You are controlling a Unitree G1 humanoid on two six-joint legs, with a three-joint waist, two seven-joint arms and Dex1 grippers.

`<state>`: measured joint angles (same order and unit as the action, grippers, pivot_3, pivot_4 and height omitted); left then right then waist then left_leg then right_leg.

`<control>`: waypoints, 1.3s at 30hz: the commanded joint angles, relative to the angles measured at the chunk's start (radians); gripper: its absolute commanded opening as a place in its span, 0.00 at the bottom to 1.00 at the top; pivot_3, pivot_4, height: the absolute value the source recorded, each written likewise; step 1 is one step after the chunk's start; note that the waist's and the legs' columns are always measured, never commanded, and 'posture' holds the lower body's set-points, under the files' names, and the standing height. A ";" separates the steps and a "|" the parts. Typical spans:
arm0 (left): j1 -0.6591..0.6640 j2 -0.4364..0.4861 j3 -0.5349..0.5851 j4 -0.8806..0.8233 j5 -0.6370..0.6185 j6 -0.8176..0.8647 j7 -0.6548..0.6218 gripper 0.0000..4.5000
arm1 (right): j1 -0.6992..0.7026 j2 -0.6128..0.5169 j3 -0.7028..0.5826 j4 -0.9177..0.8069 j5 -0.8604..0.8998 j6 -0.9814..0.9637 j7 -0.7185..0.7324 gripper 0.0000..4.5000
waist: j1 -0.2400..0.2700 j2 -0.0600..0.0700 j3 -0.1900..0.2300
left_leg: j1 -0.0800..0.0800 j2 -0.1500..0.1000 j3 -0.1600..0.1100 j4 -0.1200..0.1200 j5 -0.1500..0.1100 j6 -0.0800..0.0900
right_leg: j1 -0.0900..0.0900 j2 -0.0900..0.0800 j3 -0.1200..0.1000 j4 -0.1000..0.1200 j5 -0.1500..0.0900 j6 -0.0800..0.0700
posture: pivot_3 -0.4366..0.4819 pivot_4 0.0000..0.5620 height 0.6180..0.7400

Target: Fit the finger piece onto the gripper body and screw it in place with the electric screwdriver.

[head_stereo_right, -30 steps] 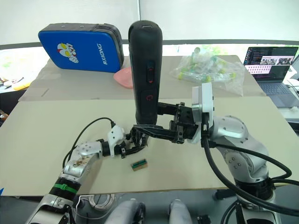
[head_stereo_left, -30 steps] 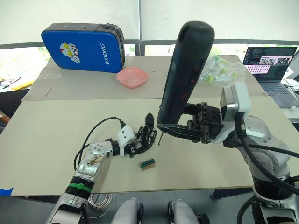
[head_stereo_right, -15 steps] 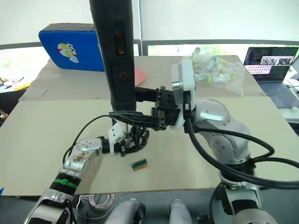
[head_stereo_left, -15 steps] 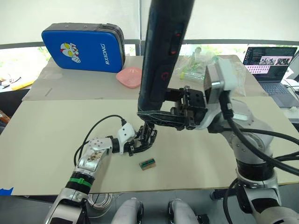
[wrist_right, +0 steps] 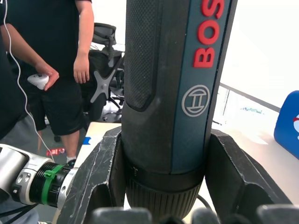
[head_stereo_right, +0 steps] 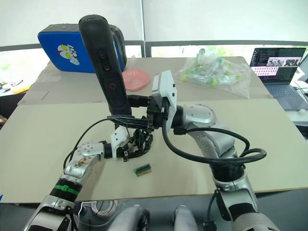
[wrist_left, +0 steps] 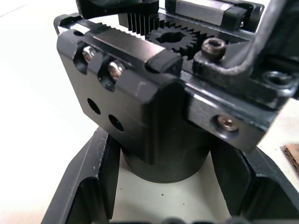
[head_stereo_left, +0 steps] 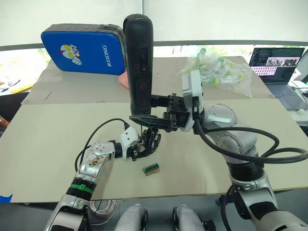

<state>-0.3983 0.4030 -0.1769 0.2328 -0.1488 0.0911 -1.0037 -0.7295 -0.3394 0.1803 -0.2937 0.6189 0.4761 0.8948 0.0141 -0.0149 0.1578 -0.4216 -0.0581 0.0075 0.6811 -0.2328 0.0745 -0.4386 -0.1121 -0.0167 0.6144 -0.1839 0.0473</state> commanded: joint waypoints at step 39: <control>0.049 0.027 -0.014 -0.028 -0.005 0.031 -0.003 0.51 | 0.014 0.040 0.004 -0.001 -0.068 -0.030 0.031 0.44 | -0.007 0.000 0.000 | 0.000 0.000 0.000 -0.001 0.000 0.000 | -0.001 0.001 0.000 0.000 0.000 0.000 | 0.48 0.27 1.00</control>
<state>-0.3762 0.4200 -0.1715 0.2053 -0.1604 0.1086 -0.9942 -0.6995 -0.3077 0.2044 -0.2458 0.5328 0.4622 0.9269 0.0075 -0.0147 0.1577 -0.4213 -0.0580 0.0076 0.6806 -0.2327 0.0740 -0.4393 -0.1112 -0.0163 0.6147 -0.1839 0.0473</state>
